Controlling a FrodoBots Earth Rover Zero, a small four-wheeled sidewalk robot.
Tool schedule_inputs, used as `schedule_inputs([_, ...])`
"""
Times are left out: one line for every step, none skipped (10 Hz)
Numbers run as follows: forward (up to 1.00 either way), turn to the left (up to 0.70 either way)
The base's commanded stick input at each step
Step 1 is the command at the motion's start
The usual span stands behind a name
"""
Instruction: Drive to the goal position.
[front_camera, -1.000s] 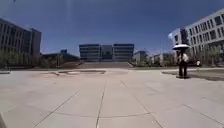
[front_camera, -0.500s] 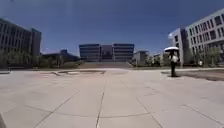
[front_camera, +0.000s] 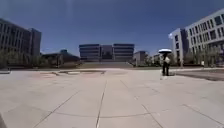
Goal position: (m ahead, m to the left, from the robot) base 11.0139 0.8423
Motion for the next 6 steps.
schedule_inputs([0.70,0.00])
schedule_inputs([0.70,0.00])
schedule_inputs([0.70,0.00])
schedule_inputs([0.70,0.00])
schedule_inputs([0.70,0.00])
schedule_inputs([0.70,0.00])
